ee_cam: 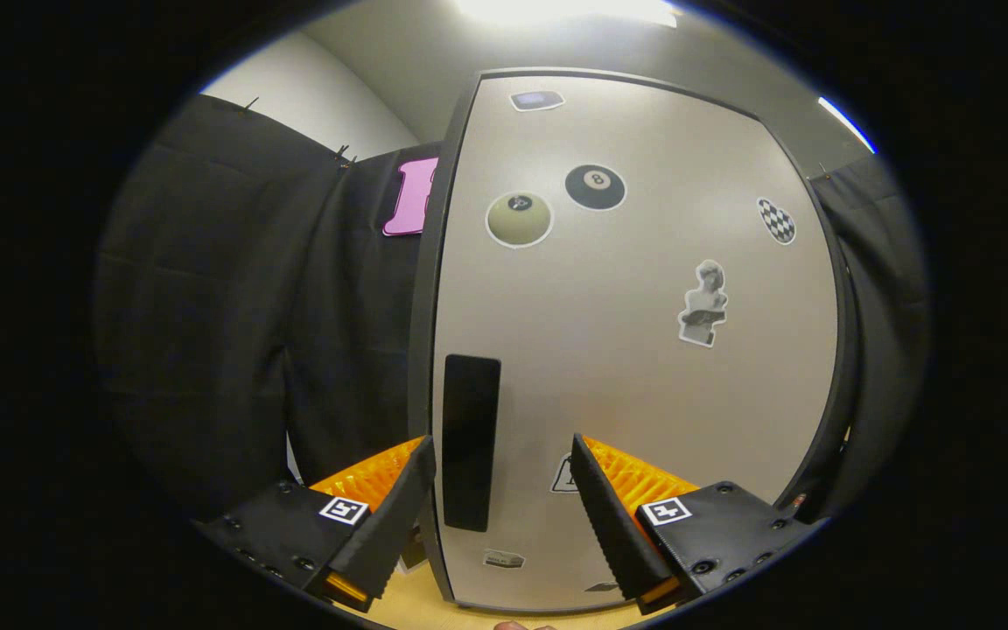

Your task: Open the shoe cabinet door, grab the shoes and put them into the shoe cabinet, then close the shoe cabinet door.

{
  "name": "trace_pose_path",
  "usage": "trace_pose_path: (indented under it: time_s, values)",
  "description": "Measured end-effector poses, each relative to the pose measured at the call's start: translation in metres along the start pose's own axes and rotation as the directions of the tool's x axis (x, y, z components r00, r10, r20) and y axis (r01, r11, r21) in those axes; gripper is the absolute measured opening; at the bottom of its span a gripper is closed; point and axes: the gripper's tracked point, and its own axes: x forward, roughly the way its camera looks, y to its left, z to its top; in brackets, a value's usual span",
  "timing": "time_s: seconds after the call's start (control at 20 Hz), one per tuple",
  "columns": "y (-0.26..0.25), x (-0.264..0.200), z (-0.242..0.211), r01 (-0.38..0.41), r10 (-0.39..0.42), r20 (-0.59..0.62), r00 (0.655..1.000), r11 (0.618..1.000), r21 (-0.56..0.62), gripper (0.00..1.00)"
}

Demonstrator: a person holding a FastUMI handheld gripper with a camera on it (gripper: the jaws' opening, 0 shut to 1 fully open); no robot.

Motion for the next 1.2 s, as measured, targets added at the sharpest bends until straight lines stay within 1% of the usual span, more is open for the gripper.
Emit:
trace_pose_path:
  time_s: [0.2,0.3,0.4,0.5,0.6,0.7,0.75,0.85,1.05,1.1,1.2]
  values:
    - [0.007,0.014,-0.011,0.005,-0.005,-0.028,1.0,1.0,0.011,0.97]
    - [0.007,0.014,-0.011,0.027,-0.027,-0.028,0.999,1.0,0.008,0.97]
    - [0.004,0.016,-0.01,0.064,-0.064,-0.024,0.998,0.998,0.004,0.87]
    - [0.013,0.017,-0.011,0.034,-0.033,-0.027,0.999,0.999,0.031,0.77]
    - [0.02,0.02,-0.013,0.013,-0.011,-0.039,0.999,0.999,0.049,0.58]
    - [0.02,0.02,-0.014,0.033,-0.03,-0.044,0.999,0.998,0.058,0.38]
    - [0.02,0.02,-0.014,0.042,-0.039,-0.049,0.998,0.997,0.065,0.38]
    - [0.02,0.019,-0.014,0.047,-0.044,-0.057,0.997,0.997,0.062,0.34]
    - [0.02,0.02,-0.014,0.025,-0.021,-0.066,0.998,0.998,0.06,0.25]
    - [0.021,0.019,-0.014,0.015,-0.011,-0.069,0.998,0.999,0.051,0.25]
    - [0.021,0.02,-0.015,0.003,0.0,-0.073,0.997,0.999,0.046,0.21]
